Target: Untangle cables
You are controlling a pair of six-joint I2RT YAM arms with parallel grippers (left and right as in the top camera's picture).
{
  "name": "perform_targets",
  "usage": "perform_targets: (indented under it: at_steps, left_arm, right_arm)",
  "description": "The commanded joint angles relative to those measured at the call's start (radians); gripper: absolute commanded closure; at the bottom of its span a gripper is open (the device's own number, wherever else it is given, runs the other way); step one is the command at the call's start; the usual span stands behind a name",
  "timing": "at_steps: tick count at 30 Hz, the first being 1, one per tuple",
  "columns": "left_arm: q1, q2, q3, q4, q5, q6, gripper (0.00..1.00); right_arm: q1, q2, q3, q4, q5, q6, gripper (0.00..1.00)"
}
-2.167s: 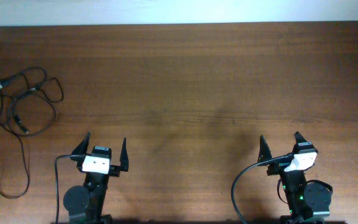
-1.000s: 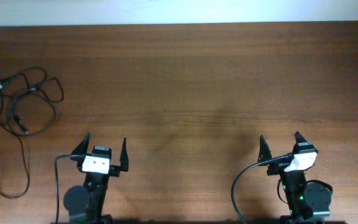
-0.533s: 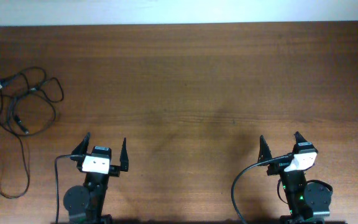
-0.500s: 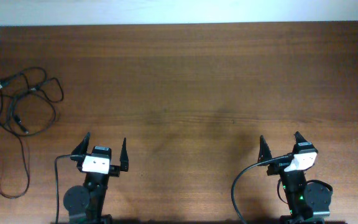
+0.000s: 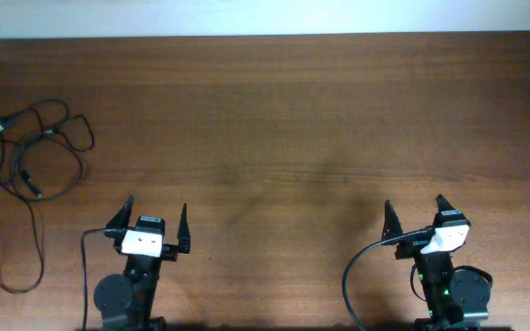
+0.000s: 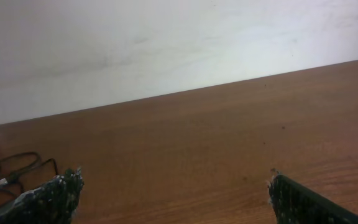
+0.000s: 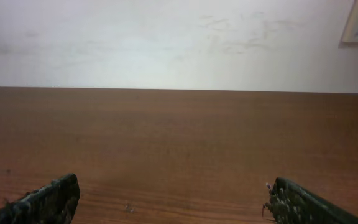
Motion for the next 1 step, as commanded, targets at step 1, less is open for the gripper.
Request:
perform_targets:
  at_steps: [1]
  left_arm:
    - [-0.003, -0.009, -0.007, -0.001, -0.006, 0.012, 0.01]
  right_arm:
    - [-0.006, -0.009, -0.005, -0.005, -0.012, -0.001, 0.01]
